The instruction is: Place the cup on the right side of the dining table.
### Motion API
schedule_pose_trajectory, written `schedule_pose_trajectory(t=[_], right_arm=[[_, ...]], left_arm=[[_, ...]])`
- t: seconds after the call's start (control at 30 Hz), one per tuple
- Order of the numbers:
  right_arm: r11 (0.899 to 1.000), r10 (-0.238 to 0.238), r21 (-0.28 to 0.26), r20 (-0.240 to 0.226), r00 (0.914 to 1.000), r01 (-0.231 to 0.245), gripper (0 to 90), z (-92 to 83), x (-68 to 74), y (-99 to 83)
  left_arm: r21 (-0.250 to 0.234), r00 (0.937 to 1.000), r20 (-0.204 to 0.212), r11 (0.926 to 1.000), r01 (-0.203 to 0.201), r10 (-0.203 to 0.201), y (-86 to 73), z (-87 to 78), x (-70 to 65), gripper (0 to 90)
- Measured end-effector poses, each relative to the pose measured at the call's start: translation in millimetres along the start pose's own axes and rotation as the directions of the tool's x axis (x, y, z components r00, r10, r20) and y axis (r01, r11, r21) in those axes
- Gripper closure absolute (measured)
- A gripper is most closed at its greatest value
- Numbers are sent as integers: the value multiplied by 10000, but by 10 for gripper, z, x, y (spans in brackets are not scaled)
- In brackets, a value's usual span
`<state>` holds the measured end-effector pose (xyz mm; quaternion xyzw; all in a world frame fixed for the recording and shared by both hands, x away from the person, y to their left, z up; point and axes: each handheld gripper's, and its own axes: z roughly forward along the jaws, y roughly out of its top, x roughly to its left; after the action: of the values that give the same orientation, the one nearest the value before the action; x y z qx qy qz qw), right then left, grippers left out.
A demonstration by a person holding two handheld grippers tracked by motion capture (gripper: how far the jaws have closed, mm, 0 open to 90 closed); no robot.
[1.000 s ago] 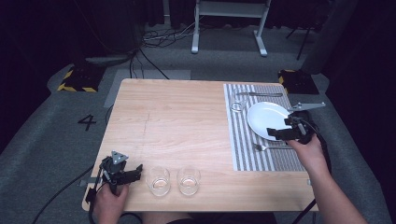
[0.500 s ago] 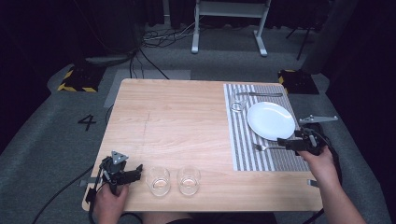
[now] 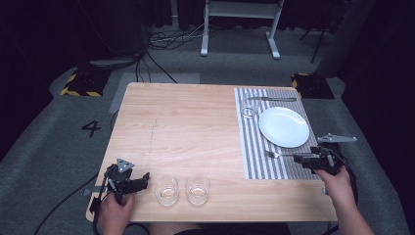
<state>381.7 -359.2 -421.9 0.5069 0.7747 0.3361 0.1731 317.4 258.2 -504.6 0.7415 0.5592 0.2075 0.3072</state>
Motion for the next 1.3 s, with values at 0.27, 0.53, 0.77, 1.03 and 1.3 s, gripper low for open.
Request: schedule_pose_trajectory(t=[0.27, 0.53, 0.77, 1.03, 1.3], right_arm=[[9998, 29, -197, 210, 9998, -25, 144, 18, -67, -286], [9990, -355, -252, 342, 9988, 364, 144, 88, -13, -469], [9988, -101, -479, 559, 9984, 128, 141, 168, -15, -615], [9963, 47, -862, 638, 9980, 9, 137, 216, -20, -729], [9976, 38, -690, 832, 9965, 19, 137, 283, -37, -803]], left_arm=[[4, 10000, -5, 10000, 4, -4, 0, 0, 0, 152], [-2, 10000, -1, 10000, 5, -5, 0, 0, 0, 152], [3, 10000, -6, 10000, 5, -5, 0, 0, 0, 152], [-2, 10000, 0, 10000, 4, -4, 0, 0, 0, 153], [5, 10000, -5, 10000, 4, -4, 0, 0, 0, 152]])
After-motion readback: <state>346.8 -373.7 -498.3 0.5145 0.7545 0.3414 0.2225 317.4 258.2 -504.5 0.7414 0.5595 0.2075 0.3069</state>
